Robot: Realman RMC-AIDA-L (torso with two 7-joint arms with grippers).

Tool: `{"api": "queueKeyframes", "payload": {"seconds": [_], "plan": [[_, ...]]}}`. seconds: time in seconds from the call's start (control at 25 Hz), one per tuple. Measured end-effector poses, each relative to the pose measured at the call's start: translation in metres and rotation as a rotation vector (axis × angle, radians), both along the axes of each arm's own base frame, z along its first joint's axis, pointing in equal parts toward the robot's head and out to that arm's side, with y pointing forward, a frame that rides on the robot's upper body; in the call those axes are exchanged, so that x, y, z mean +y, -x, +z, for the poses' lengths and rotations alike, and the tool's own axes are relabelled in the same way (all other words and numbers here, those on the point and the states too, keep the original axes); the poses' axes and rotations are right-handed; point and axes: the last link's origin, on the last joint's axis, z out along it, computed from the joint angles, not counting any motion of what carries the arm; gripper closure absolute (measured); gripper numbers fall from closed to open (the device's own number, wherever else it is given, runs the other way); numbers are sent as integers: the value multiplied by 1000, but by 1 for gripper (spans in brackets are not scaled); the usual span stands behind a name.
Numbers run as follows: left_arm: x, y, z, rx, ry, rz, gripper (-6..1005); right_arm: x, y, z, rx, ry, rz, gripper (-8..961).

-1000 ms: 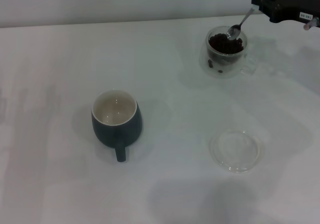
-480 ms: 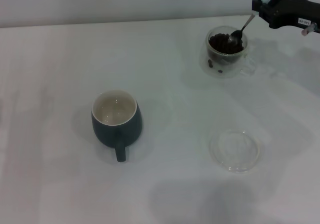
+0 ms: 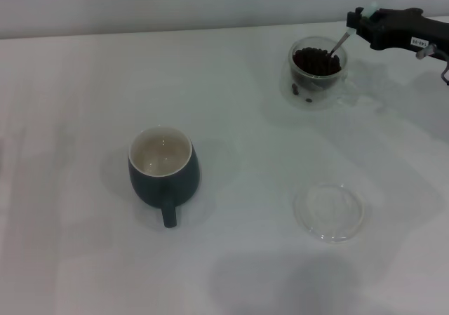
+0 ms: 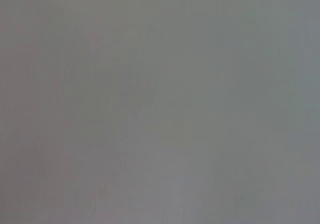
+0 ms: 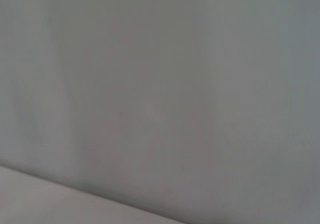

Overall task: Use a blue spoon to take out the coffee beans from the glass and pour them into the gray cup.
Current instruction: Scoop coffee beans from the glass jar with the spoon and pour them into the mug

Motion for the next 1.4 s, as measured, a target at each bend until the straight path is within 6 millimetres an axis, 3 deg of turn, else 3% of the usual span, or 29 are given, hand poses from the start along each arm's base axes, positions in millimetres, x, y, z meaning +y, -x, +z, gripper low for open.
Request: {"api": "queueKeyframes", "payload": {"seconds": [0.6, 1.4], "plan": [[0, 1, 1, 7, 1, 4, 319, -2, -18, 2, 264, -18, -260, 808], [0, 2, 3, 15, 0, 5, 320, 0, -25, 8, 516, -12, -477, 808]]}}
